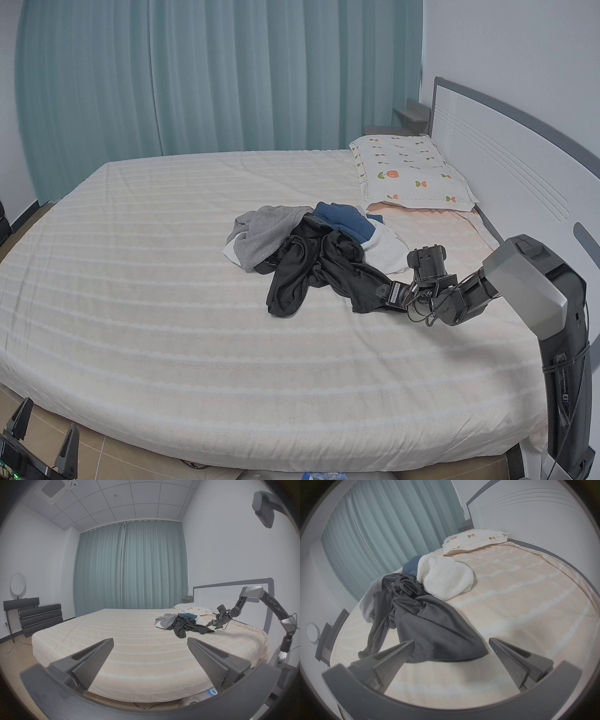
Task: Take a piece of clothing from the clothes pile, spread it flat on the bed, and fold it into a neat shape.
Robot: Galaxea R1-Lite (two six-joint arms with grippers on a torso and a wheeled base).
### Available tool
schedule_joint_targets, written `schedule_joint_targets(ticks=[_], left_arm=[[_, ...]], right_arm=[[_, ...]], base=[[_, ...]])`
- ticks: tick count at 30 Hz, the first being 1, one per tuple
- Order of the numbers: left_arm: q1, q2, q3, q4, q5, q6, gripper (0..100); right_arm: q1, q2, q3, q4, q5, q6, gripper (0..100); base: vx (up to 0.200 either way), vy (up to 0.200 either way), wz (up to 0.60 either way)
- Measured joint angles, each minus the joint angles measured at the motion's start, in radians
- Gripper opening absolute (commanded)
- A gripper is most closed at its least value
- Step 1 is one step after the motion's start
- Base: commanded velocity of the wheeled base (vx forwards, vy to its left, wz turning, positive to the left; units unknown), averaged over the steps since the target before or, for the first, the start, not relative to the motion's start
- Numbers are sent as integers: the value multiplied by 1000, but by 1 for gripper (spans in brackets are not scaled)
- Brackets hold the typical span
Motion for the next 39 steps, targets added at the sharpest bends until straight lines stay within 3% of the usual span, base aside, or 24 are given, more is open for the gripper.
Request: schedule_joint_targets(ticks=[10, 11, 24, 30, 39], left_arm=[[0, 0, 0, 0, 0, 0, 100], [0, 0, 0, 0, 0, 0, 100], [0, 0, 0, 0, 0, 0, 100], [0, 0, 0, 0, 0, 0, 100], [0, 0, 0, 0, 0, 0, 100]], right_arm=[[19, 105, -113, 5, -51, 0, 100], [19, 113, -122, 5, -54, 1, 0], [18, 142, -151, -1, -59, 4, 0], [18, 105, -113, -10, -52, 61, 0], [31, -154, 86, -29, 79, 155, 0]], base=[[0, 0, 0], [0, 0, 0], [0, 0, 0], [0, 0, 0], [0, 0, 0]])
